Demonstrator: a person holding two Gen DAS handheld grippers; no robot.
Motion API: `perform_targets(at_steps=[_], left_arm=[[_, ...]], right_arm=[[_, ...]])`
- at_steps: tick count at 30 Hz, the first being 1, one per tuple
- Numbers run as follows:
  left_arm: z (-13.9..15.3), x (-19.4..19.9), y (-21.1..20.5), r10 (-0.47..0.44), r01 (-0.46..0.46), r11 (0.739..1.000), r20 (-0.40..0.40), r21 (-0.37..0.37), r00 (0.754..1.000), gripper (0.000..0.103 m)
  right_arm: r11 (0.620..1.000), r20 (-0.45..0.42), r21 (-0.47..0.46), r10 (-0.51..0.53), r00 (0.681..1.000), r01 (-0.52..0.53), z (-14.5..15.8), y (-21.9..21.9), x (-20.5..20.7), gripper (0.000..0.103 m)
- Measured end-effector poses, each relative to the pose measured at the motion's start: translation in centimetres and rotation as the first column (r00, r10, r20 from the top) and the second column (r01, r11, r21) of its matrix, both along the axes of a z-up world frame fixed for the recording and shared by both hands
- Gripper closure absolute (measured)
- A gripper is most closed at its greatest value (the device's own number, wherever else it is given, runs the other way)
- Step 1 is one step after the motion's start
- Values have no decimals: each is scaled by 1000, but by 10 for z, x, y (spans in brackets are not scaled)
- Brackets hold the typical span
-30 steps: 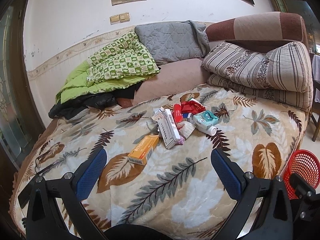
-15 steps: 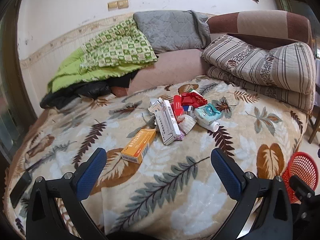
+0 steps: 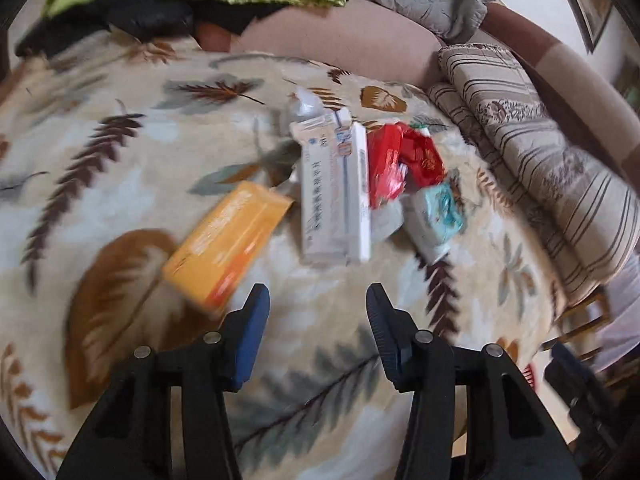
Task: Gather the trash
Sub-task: 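Grasp the white barcode box with the left tool while the right tool grasps the teal tissue pack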
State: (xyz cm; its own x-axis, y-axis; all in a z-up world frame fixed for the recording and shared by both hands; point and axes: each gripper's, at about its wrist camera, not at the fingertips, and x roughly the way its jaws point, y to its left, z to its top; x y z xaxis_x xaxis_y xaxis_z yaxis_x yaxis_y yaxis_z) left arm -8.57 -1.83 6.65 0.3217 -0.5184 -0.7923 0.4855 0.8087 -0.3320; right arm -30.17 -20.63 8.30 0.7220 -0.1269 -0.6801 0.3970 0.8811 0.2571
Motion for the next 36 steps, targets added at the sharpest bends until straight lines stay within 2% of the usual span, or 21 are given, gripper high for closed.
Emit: perform_targets(at_steps=[2, 4, 6, 10, 12, 14, 15, 18, 20, 21, 23, 27, 30, 36], left_arm=[[1, 12, -14, 8, -8, 1000, -1, -21, 1000, 53], [-3, 24, -31, 13, -13, 1000, -29, -16, 999, 47], [-10, 38, -49, 37, -38, 999, -47, -9, 998, 46], [-24, 59, -59, 97, -97, 995, -25, 9, 995, 46], [-33, 64, -53, 90, -91, 995, -45, -27, 995, 53], [-37, 68, -44, 88, -93, 993, -67, -71, 994, 55], [-37, 68, -40, 86, -92, 992, -66, -84, 994, 62], [-28, 64, -26, 84, -85, 993, -18, -75, 996, 76], [-28, 61, -18, 77, -79, 993, -31, -83, 997, 81], [-30, 61, -14, 73, -76, 993, -46, -85, 996, 84], [-37, 66, -8, 76, -82, 993, -77, -82, 994, 85], [-44, 76, 0, 85, -104, 984, -132, -143, 988, 85], [-45, 76, -6, 83, -96, 986, -104, -135, 991, 85], [-43, 72, -12, 75, -79, 989, -37, -125, 997, 87]], right_arm=[[1000, 21, 14, -4, 1000, 3, 3, -2, 10, 33], [1000, 36, 18, -11, 999, 10, 5, -3, 14, 33], [999, 43, 27, -21, 999, 20, 2, -3, 19, 33], [998, 23, 56, -21, 1000, 20, -6, -10, 25, 33], [998, 17, 65, -13, 1000, 12, -9, -11, 26, 33], [997, 25, 75, 1, 1000, -3, -7, -13, 26, 33], [996, 39, 83, 13, 999, -16, -3, -15, 28, 33], [996, 64, 85, 34, 997, -40, 7, -17, 40, 33], [993, 81, 105, 44, 996, -52, 13, -18, 52, 33], [987, 93, 147, 50, 994, -64, 15, -22, 62, 33], [975, 94, 215, 36, 995, -56, 12, -31, 78, 31], [958, 52, 286, -7, 999, -8, -2, -50, 110, 27], [941, 29, 338, -38, 999, 26, -12, -64, 130, 27], [914, -59, 378, -133, 989, 145, -36, -89, 163, 26]])
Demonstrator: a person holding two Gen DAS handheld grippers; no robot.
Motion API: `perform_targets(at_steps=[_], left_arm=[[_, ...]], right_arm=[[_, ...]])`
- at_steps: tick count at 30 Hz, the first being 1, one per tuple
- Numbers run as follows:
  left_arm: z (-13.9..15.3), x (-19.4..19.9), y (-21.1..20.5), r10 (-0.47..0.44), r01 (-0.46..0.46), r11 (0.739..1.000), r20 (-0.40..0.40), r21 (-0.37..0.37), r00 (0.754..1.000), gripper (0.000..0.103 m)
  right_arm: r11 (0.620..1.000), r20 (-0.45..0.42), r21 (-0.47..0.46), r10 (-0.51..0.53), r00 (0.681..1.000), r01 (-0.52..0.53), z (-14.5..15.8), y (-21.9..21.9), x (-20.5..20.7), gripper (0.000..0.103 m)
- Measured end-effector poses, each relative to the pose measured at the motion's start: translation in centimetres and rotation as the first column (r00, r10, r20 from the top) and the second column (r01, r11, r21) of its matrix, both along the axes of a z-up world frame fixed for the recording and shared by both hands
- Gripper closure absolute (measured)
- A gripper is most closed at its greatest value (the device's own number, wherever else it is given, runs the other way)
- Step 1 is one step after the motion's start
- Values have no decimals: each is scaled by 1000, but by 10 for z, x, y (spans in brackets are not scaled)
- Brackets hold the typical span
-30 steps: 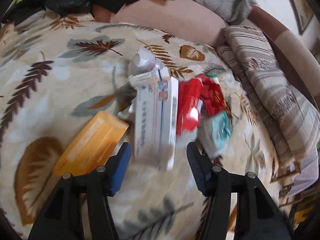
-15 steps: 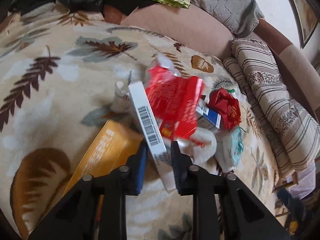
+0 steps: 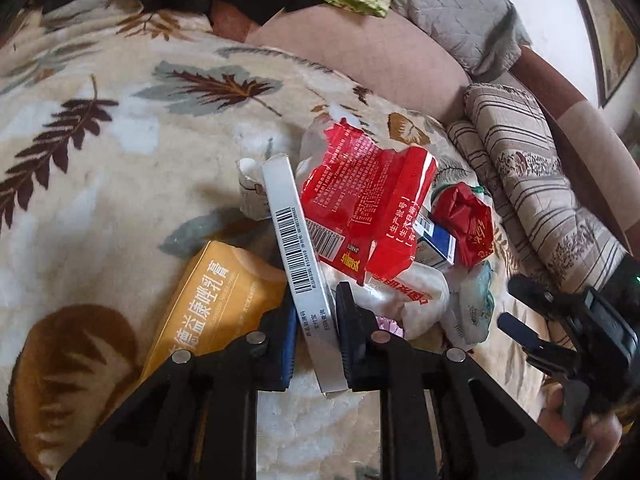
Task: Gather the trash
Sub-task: 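Grasp the white barcode box with the left tool while the right tool grasps the teal tissue pack, then carry both items to the red wastebasket and open both tools to drop them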
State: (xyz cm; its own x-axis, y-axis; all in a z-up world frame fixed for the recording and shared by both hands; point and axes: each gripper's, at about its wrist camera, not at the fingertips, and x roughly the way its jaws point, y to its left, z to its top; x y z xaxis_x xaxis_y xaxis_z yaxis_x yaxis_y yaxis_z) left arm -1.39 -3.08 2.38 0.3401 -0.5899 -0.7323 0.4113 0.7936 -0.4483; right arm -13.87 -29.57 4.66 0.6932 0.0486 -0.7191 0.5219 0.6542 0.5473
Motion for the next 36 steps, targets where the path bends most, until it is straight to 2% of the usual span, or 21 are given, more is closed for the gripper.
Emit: perform_targets(at_steps=[3, 6, 7, 8, 9, 11, 14, 19, 22, 29, 33, 36], left_arm=[[6, -6, -4, -28, 29, 999, 39, -19, 999, 90], [15, -16, -8, -46, 46, 999, 109, 0, 993, 90], [18, -19, -9, -50, 49, 999, 130, 4, 990, 90], [20, -21, -10, -53, 53, 999, 142, 7, 988, 90], [22, -23, -10, -54, 53, 999, 154, 7, 987, 90], [28, -26, -9, -54, 55, 998, 174, -3, 983, 90], [36, -33, -13, -64, 65, 998, 211, 2, 975, 90], [50, -61, -26, -124, 120, 992, 258, 29, 958, 90], [58, -82, -35, -166, 161, 986, 284, 41, 944, 90], [65, -120, -53, -241, 223, 971, 330, 91, 913, 90], [63, -130, -53, -252, 226, 967, 328, 117, 910, 90], [57, -136, -53, -264, 230, 963, 312, 143, 913, 90]], right_arm=[[998, 7, 64, -31, 1000, 30, -15, -7, 5, 26], [988, 52, 151, -18, 999, 10, -33, -6, 12, 26], [987, 70, 159, -9, 997, -3, -36, -2, 14, 43], [988, 79, 153, -1, 997, -12, -36, 0, 14, 65], [992, 97, 125, 6, 995, -19, -33, 5, 10, 77], [997, 142, 75, 12, 990, -23, -25, 11, 2, 86], [1000, 199, -16, 17, 980, -14, -8, 21, -19, 92], [996, 237, -89, -1, 971, 23, 7, 31, -53, 93], [987, 213, -160, 7, 977, 28, 11, 39, -71, 93], [970, 152, -231, -40, 988, 74, 19, 26, -117, 93], [948, 115, -307, -52, 992, 85, 27, 18, -131, 93], [948, 84, -310, -48, 995, 72, 13, 11, -128, 93]])
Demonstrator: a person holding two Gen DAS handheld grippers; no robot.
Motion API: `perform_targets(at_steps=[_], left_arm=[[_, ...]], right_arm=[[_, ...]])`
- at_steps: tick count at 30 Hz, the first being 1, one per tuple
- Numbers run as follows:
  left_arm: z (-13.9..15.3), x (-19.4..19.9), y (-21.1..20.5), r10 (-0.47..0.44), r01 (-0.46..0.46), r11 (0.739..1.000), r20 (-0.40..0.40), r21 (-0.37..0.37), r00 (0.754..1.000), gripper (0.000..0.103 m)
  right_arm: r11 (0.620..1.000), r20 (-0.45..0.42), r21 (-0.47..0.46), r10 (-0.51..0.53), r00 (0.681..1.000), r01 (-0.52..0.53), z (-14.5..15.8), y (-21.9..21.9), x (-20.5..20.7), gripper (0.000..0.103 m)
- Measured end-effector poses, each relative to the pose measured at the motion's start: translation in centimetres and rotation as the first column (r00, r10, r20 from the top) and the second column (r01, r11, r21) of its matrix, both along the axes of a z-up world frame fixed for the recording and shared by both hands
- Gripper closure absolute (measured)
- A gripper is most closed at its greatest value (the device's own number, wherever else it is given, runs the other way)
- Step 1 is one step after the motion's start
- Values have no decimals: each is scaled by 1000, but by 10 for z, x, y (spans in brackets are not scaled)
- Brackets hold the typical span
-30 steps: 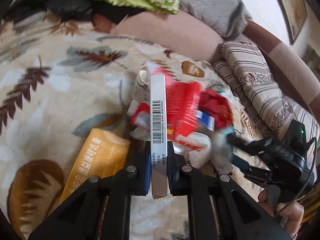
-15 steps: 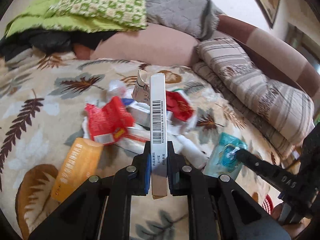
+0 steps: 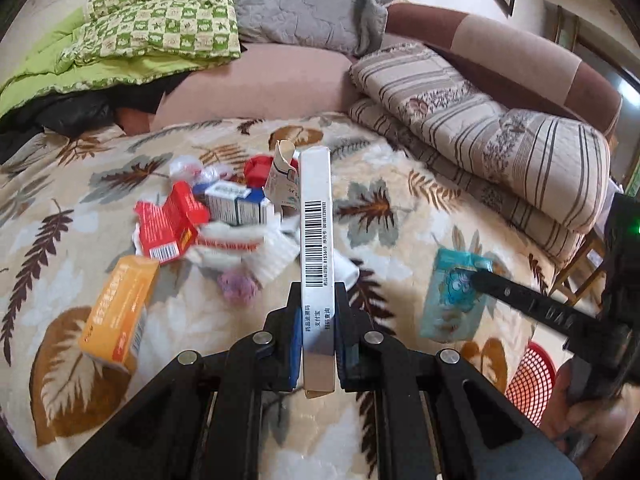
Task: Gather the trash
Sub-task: 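Carry both items to the red wastebasket and open both tools to drop them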
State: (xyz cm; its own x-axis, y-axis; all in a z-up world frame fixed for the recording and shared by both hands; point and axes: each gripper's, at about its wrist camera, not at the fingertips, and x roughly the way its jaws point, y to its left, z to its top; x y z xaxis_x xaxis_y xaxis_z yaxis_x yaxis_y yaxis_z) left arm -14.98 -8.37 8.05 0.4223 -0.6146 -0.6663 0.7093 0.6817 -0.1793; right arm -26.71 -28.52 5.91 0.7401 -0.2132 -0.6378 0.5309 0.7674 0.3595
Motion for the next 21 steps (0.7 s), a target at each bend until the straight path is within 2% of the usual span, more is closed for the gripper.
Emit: perform_targets(at_steps=[1, 3, 6, 9, 11, 13, 16, 21], left_arm=[[0, -2, 0, -2, 2, 1000, 2, 7, 1000, 90], [0, -6, -3, -10, 9, 1000, 4, 16, 1000, 90], [2, -12, -9, -29, 29, 999, -5, 20, 1000, 90], [-6, -18, -15, -61, 61, 998, -30, -25, 998, 90], [-18, -24, -26, -102, 102, 995, -43, 9, 994, 90], [-19, -33, -37, -149, 150, 988, -22, 31, 989, 90], [-20, -44, -44, -217, 218, 976, -21, 30, 976, 90], [-21, -66, -65, -324, 325, 946, -51, 17, 945, 90]], right_arm=[[998, 6, 60, 4, 1000, -4, -6, -5, 0, 93], [993, 61, 120, 12, 998, -20, -5, -10, -6, 93], [998, 75, 68, 6, 997, -12, 4, -6, -10, 93], [997, 84, 80, 2, 996, -8, 7, -7, -13, 93], [996, 85, 92, -13, 996, 5, 6, -12, -18, 93], [995, 90, 95, -21, 996, 12, 6, -15, -24, 93], [997, 62, 71, -28, 998, 23, 5, -19, -34, 93], [990, 56, 109, -102, 993, 95, 5, -35, -76, 93]])
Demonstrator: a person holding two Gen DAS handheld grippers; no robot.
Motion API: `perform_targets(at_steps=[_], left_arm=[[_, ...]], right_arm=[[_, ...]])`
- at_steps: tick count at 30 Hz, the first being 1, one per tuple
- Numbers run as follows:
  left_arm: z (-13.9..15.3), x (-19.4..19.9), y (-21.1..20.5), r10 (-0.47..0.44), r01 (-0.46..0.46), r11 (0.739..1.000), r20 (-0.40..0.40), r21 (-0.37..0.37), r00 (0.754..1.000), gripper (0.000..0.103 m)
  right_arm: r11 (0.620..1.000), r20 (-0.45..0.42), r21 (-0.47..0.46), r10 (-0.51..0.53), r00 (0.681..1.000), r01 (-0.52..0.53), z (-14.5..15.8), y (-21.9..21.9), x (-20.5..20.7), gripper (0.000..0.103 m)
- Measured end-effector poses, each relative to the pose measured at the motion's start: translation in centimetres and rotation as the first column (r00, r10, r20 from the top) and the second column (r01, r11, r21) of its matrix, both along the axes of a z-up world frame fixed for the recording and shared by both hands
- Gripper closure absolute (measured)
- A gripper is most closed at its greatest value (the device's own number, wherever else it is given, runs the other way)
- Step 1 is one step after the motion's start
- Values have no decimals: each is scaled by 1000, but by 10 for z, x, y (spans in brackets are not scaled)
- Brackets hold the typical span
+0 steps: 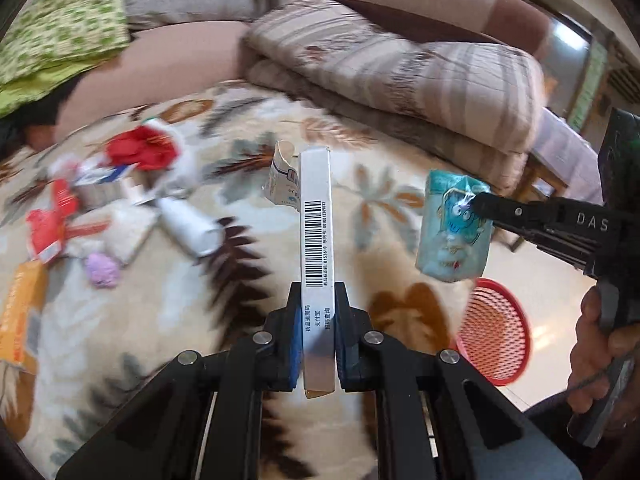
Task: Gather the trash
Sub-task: 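Carry both items to the red wastebasket and open both tools to drop them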
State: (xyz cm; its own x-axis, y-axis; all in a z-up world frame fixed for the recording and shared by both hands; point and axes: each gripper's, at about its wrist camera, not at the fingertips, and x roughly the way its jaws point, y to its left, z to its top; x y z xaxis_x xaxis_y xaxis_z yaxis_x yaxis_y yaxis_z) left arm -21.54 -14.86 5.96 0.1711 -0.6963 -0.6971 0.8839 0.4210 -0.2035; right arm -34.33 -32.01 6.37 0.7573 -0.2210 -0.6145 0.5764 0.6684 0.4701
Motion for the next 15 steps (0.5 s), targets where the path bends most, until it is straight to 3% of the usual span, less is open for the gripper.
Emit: perform_targets(at_steps=[7, 10, 15], left_arm=[[16, -60, -46, -213, 212, 977, -4, -20, 977, 90], [20, -86, -67, -307, 307, 952, -24, -25, 951, 90], [27, -121, -104, -466, 466, 885, -74, -17, 882, 90]], right_arm=[[987, 5, -46, -154, 988, 154, 22, -19, -82, 93], [975, -15, -66, -212, 977, 211, 24, -27, -119, 93], [952, -44, -62, -302, 952, 300, 17, -45, -171, 93]])
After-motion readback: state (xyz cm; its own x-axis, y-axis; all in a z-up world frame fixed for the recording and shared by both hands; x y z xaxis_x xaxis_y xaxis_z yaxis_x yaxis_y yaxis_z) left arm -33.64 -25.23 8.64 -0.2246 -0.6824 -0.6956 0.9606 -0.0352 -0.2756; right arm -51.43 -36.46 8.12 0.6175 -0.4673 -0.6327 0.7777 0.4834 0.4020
